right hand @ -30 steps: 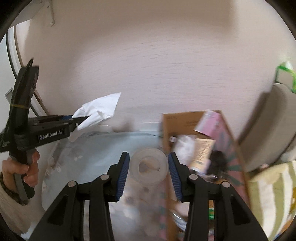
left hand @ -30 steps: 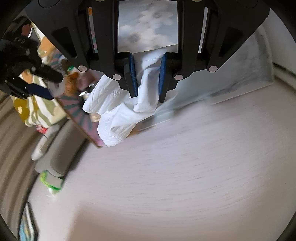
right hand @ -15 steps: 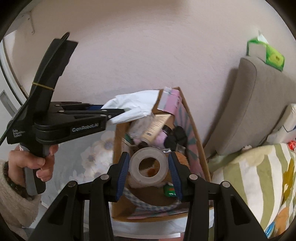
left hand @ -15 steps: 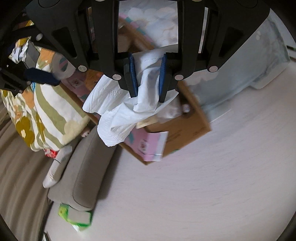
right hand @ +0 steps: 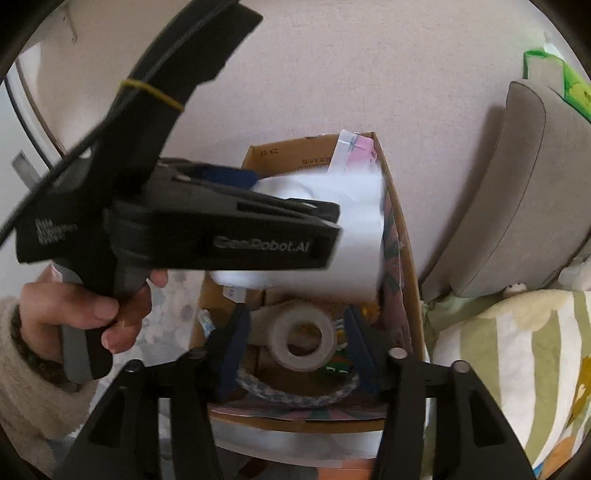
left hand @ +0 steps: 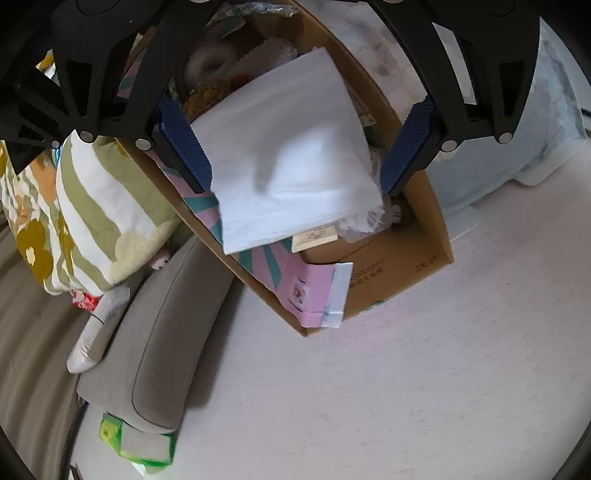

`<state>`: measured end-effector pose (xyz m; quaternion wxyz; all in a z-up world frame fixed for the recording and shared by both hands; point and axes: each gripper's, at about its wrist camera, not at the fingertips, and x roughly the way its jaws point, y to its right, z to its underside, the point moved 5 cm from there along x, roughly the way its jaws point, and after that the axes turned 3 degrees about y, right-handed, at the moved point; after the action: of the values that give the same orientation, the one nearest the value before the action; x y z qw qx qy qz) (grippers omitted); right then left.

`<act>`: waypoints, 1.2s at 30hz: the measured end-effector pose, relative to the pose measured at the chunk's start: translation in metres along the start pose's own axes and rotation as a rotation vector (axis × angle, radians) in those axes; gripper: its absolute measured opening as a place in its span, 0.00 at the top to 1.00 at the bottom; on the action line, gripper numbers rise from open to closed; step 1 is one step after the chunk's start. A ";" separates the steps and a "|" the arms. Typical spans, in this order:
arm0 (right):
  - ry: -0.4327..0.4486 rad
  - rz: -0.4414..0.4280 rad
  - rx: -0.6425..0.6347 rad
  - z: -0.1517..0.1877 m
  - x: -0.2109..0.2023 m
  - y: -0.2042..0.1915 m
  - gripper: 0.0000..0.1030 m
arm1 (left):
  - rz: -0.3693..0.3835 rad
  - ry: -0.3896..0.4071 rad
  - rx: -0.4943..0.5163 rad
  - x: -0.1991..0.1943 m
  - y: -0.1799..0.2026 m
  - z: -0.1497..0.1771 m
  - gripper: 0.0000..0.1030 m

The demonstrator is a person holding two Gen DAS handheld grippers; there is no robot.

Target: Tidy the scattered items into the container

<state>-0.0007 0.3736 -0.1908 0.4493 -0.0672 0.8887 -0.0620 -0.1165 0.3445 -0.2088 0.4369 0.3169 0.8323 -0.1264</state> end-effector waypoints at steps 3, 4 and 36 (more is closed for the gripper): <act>0.010 -0.023 0.000 0.001 -0.004 0.001 0.51 | -0.017 -0.008 -0.030 -0.001 -0.009 -0.001 0.06; 0.015 -0.020 -0.002 0.001 -0.006 0.003 0.51 | -0.020 -0.006 -0.047 -0.002 -0.012 -0.002 0.06; 0.031 0.182 0.070 -0.047 -0.062 -0.046 0.42 | -0.256 0.086 -0.199 -0.180 -0.107 0.021 0.01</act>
<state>0.0003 0.3420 -0.1063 0.4414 0.0306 0.8952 -0.0531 -0.0960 0.1771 -0.0831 0.4106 0.1684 0.8922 -0.0841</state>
